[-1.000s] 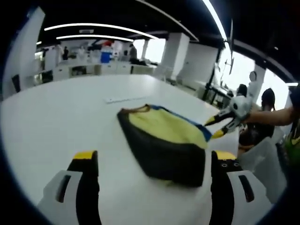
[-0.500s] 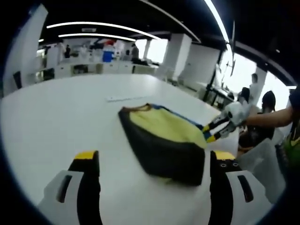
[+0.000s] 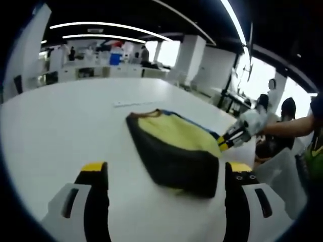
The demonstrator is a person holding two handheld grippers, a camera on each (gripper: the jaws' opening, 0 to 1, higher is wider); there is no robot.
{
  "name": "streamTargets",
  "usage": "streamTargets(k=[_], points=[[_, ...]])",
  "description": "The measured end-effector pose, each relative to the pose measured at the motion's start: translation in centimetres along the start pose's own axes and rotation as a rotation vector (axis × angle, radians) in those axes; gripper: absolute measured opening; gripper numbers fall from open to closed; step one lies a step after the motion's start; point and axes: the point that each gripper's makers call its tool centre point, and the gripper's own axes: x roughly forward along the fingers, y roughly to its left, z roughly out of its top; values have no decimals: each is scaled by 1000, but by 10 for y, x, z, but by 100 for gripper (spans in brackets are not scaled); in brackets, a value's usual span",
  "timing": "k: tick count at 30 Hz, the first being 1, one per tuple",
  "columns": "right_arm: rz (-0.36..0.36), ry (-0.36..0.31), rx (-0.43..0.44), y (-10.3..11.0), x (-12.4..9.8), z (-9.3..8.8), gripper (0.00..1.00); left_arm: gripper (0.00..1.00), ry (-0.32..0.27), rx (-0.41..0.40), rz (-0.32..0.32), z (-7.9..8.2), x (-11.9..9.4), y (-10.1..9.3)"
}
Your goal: Fold the garment on the visible template until the final outline fits inside the template.
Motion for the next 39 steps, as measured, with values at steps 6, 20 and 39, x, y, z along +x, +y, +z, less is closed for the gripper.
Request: streamTargets(k=[6, 20, 39], points=[[-51, -136, 241, -24, -21, 13, 0, 91, 0, -3, -5, -2, 0, -1], [-251, -427, 852, -106, -81, -5, 0, 91, -2, -2, -11, 0, 1, -4], [-449, -300, 1132, -109, -95, -136, 0, 90, 3, -10, -11, -1, 3, -8]])
